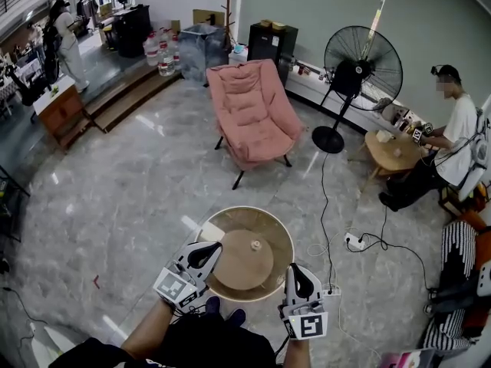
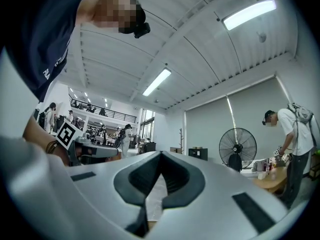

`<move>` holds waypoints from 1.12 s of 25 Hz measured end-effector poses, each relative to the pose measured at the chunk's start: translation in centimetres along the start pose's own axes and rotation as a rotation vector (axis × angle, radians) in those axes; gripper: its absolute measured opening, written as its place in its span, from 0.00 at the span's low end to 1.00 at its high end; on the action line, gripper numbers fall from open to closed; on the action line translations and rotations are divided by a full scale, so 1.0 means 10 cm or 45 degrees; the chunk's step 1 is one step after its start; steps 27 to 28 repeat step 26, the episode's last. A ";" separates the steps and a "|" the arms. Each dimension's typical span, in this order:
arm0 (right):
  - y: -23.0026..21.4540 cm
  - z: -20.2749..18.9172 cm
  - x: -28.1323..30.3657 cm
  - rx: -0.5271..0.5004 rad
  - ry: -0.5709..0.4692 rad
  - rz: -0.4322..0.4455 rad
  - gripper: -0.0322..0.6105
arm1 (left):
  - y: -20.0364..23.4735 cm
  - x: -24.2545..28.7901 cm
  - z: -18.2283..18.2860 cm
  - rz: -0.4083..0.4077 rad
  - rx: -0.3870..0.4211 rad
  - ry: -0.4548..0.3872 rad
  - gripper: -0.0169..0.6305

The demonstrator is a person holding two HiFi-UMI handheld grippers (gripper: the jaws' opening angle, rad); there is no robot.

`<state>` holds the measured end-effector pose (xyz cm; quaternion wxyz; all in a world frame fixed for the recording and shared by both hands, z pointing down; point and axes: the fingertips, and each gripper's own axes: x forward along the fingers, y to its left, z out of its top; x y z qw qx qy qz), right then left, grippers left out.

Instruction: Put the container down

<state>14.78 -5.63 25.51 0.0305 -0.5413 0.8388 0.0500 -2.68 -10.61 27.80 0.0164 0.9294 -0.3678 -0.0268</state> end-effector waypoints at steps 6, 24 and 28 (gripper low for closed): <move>0.01 0.00 -0.07 -0.003 -0.009 -0.006 0.09 | -0.10 -0.08 -0.04 -0.007 0.002 0.017 0.07; 0.15 -0.13 -0.07 0.025 0.079 0.013 0.09 | -0.08 -0.14 -0.02 -0.027 0.014 0.016 0.07; 0.17 -0.13 -0.08 0.029 0.084 0.012 0.09 | -0.09 -0.17 -0.01 -0.026 0.017 0.013 0.07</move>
